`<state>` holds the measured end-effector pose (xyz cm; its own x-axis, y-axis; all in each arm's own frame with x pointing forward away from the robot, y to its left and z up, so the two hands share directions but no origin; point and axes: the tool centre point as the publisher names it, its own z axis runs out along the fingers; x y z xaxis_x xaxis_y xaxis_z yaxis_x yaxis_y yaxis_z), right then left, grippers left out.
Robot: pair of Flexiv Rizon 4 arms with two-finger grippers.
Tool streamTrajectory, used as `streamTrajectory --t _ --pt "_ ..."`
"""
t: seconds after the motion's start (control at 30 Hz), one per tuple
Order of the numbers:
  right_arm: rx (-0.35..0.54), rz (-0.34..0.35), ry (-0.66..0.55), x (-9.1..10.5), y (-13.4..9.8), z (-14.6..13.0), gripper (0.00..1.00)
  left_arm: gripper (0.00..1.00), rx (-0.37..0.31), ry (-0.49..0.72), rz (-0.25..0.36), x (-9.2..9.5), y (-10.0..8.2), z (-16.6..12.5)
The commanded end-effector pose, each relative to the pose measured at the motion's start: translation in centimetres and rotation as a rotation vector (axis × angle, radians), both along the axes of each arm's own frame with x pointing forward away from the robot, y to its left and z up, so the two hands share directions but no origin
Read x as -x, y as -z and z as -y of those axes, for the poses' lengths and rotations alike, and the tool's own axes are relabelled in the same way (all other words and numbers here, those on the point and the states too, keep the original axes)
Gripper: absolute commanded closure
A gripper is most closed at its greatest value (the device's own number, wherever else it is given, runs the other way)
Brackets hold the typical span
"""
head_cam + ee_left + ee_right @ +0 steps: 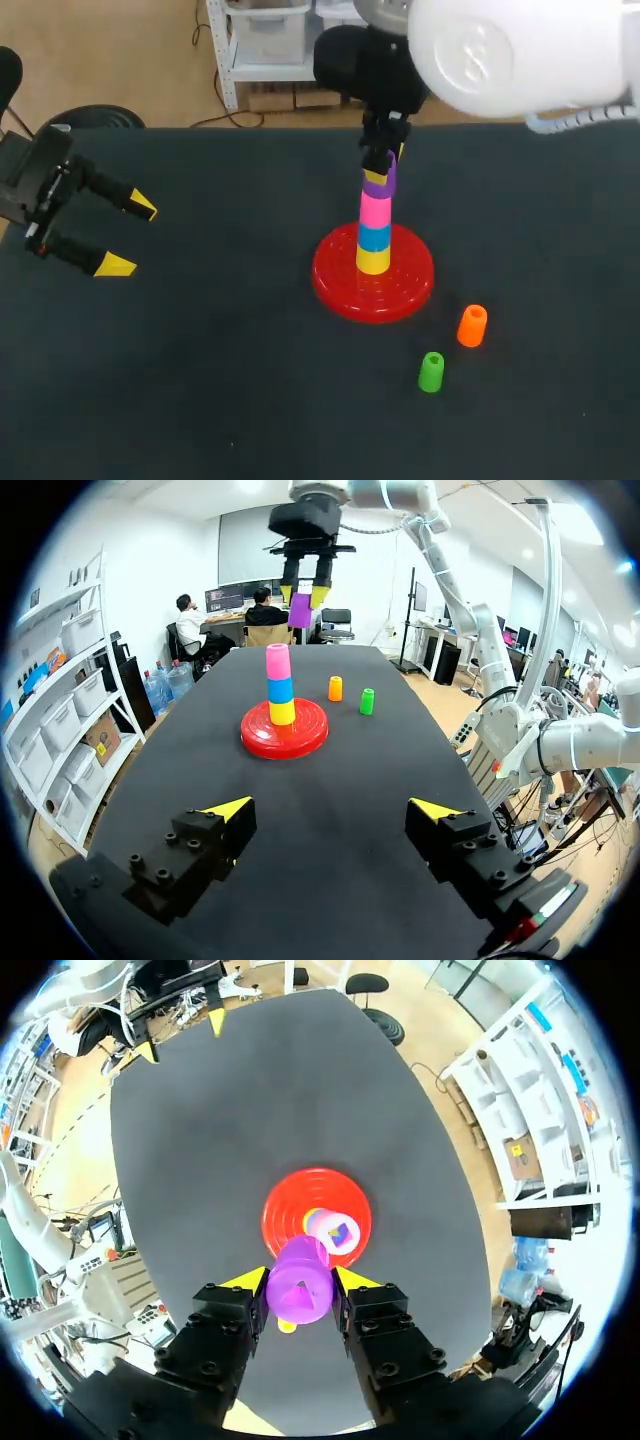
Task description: Pick up and stack the cylinders on the red base in this order: pink,purple,orange,green
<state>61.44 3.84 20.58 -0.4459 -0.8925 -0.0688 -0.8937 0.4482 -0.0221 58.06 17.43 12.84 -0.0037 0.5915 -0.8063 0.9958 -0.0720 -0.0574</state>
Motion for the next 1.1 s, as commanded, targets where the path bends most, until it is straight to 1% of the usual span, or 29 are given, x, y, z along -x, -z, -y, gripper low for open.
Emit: streamTrajectory --t 0.03,0.1,0.2,0.5,0.57,0.8,1.1 --pt "-0.002 -0.035 0.003 -1.4 0.6 -0.2 1.0 0.0 0.002 0.001 0.002 0.0 0.1 0.0" --pt "-0.03 -0.042 0.008 -1.8 0.9 0.2 1.0 0.0 0.002 0.001 0.002 0.0 0.1 0.0" --pt "-0.04 -0.047 0.012 -2.3 1.4 0.4 1.0 0.0 0.002 0.001 0.002 0.0 0.1 0.0" --pt "-0.023 -0.075 0.008 -3.2 2.6 0.0 1.0 0.0 0.002 0.001 0.002 0.0 0.1 0.0" --pt "-0.008 -0.074 0.006 -3.3 2.7 -0.1 1.0 0.0 0.002 0.001 0.002 0.0 0.1 0.0" --pt "0.0 -0.068 0.003 -3.6 2.8 -0.1 1.0 0.0 0.002 0.001 0.002 0.0 0.1 0.0" --pt "0.013 -0.079 0.011 -3.6 3.6 0.1 1.0 0.0 0.002 0.001 0.002 0.0 0.1 0.0"
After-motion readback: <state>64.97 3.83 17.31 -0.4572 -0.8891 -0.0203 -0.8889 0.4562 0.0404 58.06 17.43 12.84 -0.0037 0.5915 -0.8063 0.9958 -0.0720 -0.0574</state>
